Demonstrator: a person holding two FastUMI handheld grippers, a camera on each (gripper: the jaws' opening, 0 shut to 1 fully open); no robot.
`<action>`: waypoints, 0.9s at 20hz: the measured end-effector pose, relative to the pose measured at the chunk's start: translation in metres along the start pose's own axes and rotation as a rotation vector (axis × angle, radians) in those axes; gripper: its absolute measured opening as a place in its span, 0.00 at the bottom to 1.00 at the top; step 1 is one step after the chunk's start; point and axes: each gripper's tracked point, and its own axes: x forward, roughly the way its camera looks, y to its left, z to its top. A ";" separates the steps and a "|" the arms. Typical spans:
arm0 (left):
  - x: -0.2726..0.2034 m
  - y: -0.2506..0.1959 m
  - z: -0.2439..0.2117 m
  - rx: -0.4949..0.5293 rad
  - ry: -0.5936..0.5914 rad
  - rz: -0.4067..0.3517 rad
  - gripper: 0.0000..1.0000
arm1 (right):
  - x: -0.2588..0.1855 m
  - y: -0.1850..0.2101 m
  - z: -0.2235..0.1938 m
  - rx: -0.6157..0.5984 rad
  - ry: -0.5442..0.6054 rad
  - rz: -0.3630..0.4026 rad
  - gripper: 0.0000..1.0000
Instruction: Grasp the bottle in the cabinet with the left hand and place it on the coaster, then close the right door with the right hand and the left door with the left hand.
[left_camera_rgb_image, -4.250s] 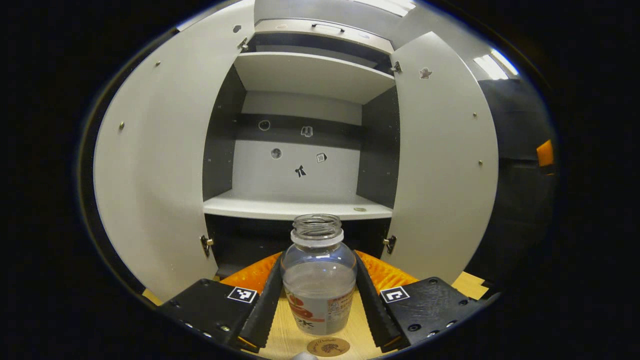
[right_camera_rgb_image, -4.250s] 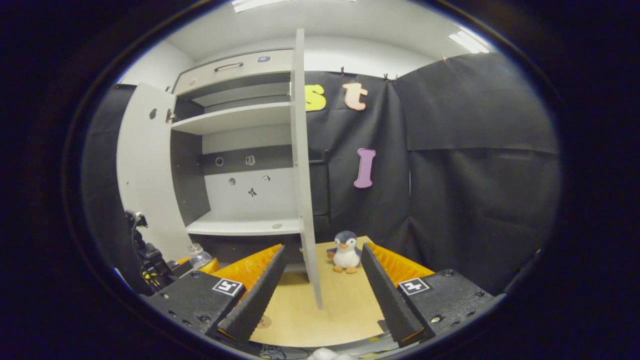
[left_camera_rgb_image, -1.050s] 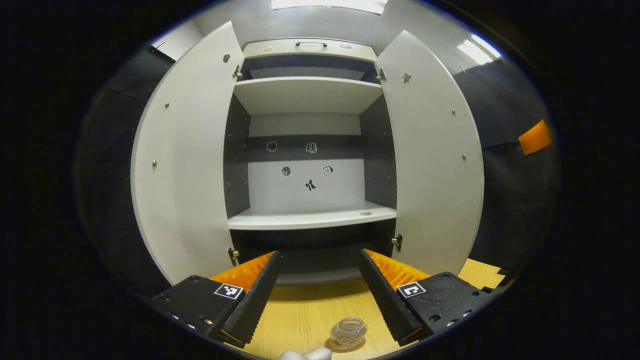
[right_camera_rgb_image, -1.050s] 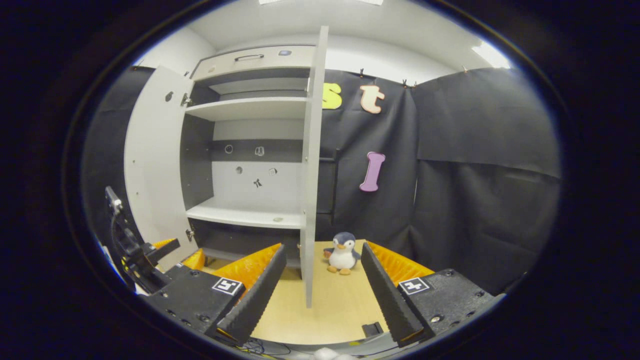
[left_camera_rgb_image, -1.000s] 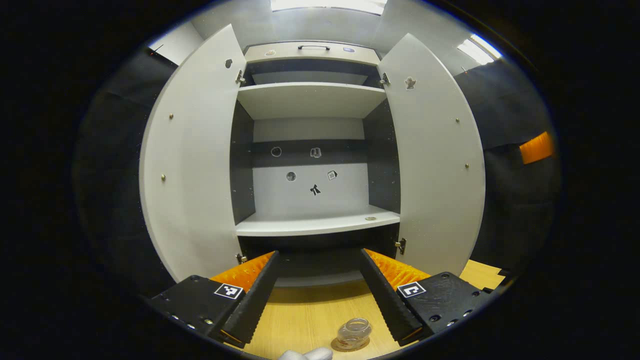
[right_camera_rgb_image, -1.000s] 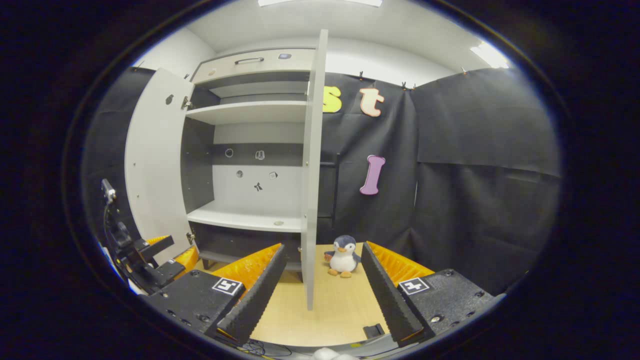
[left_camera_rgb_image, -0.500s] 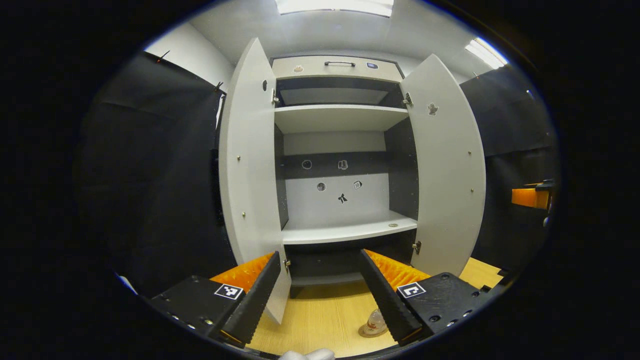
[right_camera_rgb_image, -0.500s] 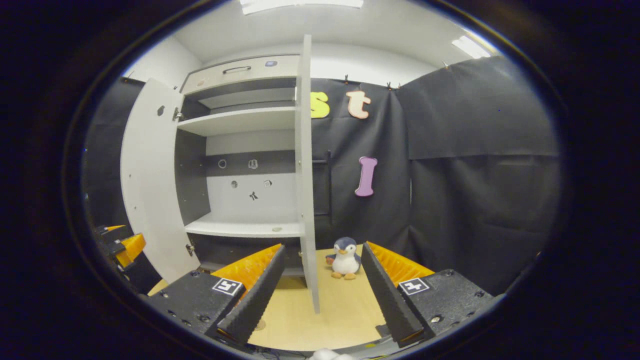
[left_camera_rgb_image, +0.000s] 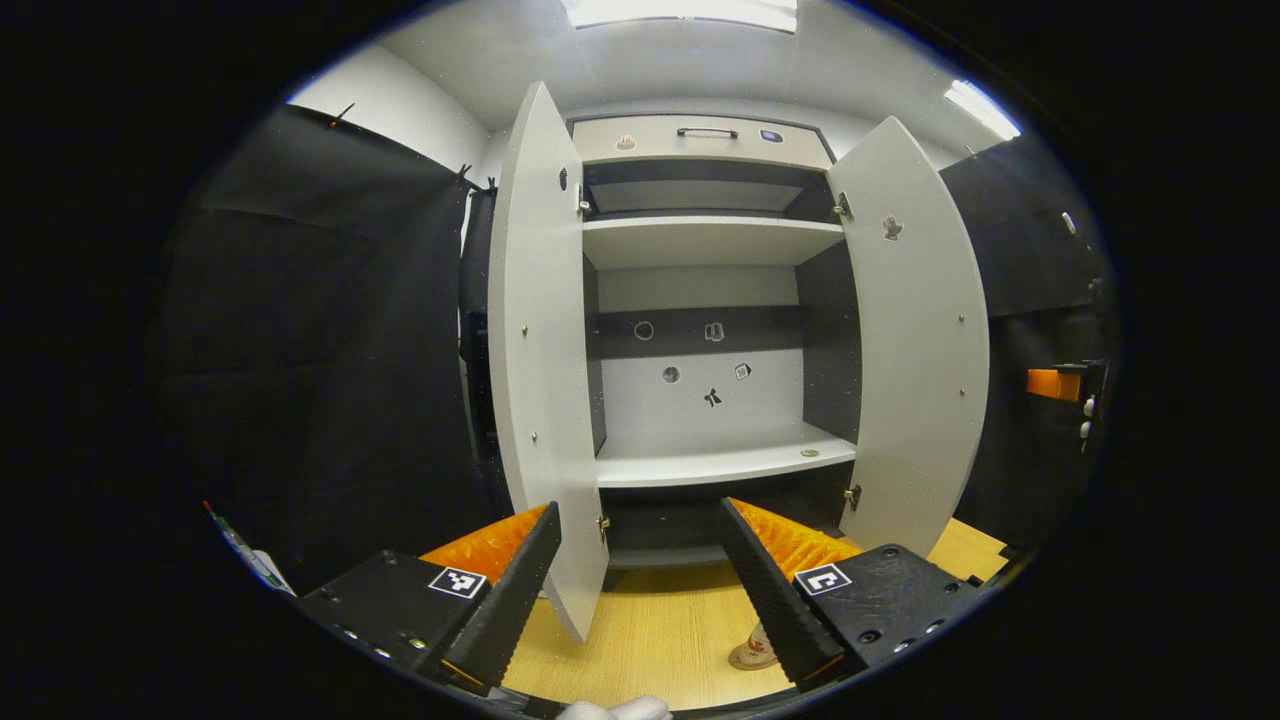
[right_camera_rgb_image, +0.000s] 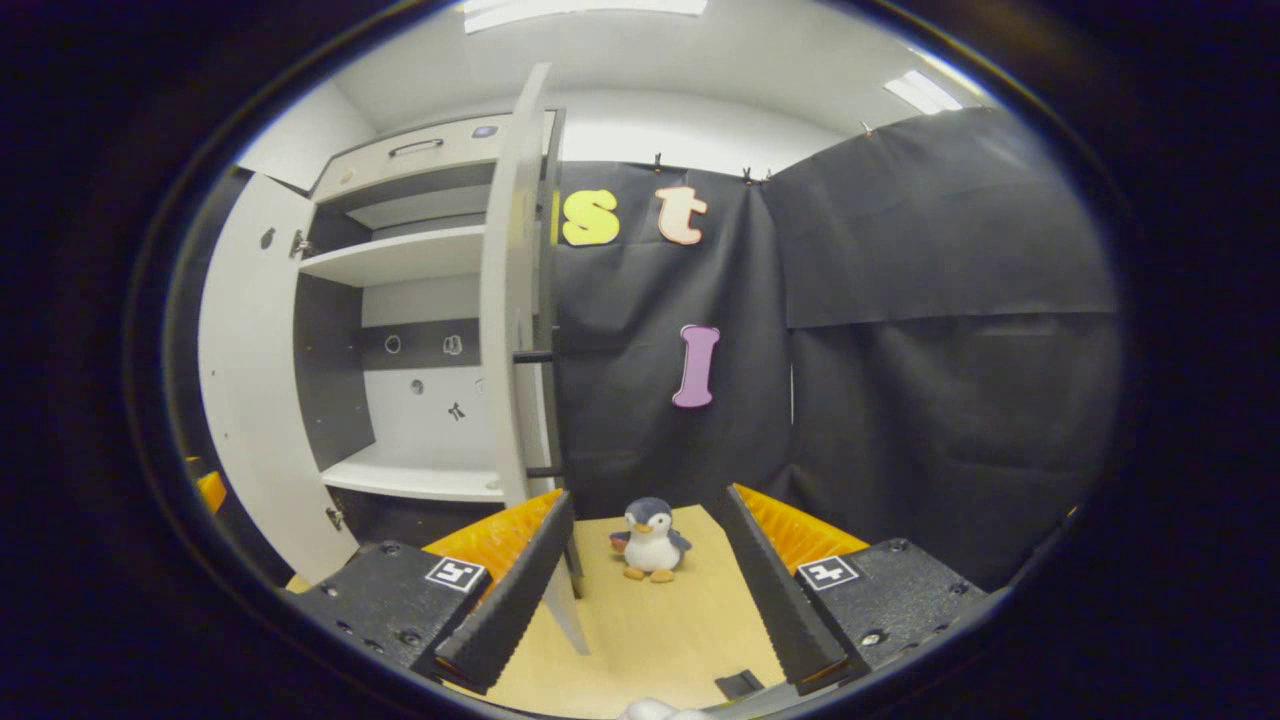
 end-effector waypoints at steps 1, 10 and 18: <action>-0.001 -0.004 0.001 -0.009 0.000 0.007 0.96 | 0.013 -0.003 0.004 -0.001 0.005 0.013 0.99; -0.012 -0.026 0.011 -0.031 0.003 0.147 0.96 | 0.099 0.016 0.030 -0.007 0.003 0.199 0.99; -0.027 -0.026 0.004 -0.022 0.018 0.229 0.95 | 0.096 0.042 0.031 -0.063 0.021 0.307 0.96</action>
